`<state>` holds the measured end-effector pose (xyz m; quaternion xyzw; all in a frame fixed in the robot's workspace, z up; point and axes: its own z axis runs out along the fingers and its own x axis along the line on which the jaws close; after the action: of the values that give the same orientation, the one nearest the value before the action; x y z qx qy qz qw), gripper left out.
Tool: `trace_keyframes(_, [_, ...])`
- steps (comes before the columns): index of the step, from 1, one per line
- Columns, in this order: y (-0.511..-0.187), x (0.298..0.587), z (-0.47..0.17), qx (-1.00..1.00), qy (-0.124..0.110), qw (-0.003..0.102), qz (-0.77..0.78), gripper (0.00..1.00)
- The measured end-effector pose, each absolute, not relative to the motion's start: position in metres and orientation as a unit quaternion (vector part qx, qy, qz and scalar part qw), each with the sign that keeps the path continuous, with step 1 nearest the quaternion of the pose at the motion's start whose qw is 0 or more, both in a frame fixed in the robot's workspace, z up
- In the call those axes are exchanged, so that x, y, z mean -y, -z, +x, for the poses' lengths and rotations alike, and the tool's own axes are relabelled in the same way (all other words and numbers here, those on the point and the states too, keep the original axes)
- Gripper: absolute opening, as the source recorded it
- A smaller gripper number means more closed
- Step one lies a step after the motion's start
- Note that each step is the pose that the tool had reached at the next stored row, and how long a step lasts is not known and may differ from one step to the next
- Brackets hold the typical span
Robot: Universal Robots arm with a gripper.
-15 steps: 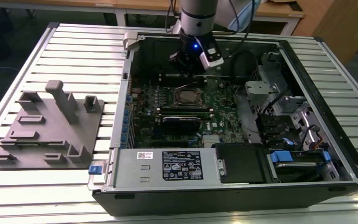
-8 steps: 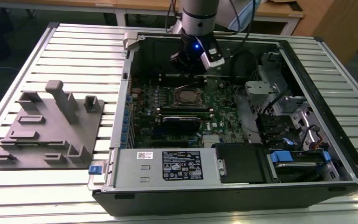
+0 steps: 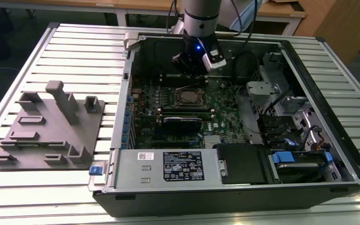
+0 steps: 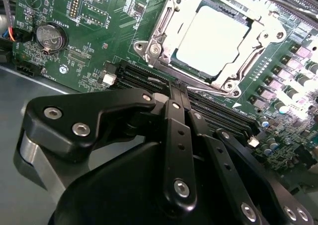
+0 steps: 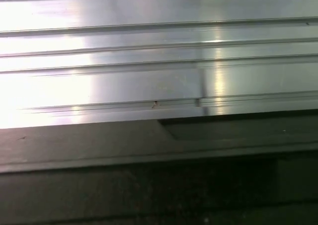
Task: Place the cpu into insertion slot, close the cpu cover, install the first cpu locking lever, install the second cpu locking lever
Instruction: 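Install the first cpu locking lever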
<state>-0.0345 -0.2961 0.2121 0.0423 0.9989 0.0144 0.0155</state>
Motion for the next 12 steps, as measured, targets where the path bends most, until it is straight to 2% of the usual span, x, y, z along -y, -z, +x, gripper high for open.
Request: trace_keyframes(12, [-0.21,0.2962,-0.0345,-0.998,-0.03,0.015,0.046,0.1])
